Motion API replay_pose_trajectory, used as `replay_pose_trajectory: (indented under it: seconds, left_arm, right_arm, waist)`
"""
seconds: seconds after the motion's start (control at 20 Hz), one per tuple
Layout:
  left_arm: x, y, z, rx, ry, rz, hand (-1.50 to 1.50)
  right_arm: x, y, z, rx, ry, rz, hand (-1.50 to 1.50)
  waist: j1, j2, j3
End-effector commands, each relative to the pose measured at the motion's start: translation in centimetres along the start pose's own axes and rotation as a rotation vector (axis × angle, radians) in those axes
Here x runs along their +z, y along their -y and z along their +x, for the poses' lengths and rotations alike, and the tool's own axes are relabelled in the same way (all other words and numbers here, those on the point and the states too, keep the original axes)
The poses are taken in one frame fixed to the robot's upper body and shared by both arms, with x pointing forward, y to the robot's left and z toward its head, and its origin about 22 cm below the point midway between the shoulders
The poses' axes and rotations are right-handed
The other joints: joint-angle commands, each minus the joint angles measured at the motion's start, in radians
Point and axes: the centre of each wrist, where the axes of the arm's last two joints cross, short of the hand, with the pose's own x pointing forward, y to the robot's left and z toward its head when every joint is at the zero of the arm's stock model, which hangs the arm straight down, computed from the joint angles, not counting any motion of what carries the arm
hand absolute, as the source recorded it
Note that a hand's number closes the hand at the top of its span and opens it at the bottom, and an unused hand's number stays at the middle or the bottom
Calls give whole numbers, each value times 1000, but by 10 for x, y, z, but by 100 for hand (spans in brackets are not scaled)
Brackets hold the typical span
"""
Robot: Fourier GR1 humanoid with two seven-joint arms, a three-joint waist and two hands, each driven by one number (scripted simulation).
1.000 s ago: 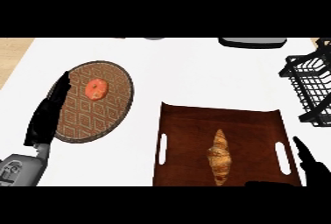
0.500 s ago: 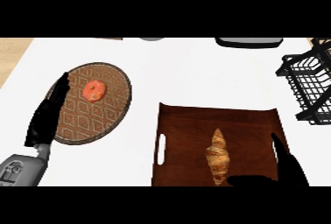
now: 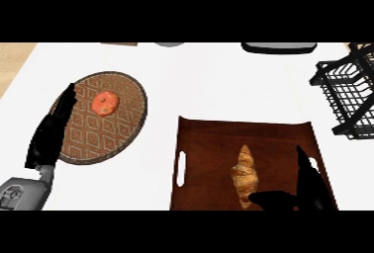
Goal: Pick the croissant from the tray and place it in the tiered basket
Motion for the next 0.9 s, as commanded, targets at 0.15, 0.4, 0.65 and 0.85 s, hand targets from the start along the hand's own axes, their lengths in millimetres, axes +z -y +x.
replay_pose_trajectory:
  seconds: [0.15, 0.4, 0.65, 0.85]
  left_arm:
    - [3, 5, -11, -5, -8, 27, 0]
    - [-5, -4, -5, 3, -5, 29, 0]
    - [3, 9, -9, -6, -8, 12, 0]
    - [-7, -5, 3, 6, 6, 22, 0]
  right_arm:
    - [10, -25, 19, 67, -193, 24, -150]
    - [5, -42, 29, 64, -241, 35, -150]
    - [8, -30, 36, 75, -249, 40, -150]
    - [7, -59, 44, 72, -274, 34, -150]
  waist:
    - [-13, -1, 0]
    - [-14, 0, 3]
    - [-22, -3, 3]
    - [-10, 0, 5]
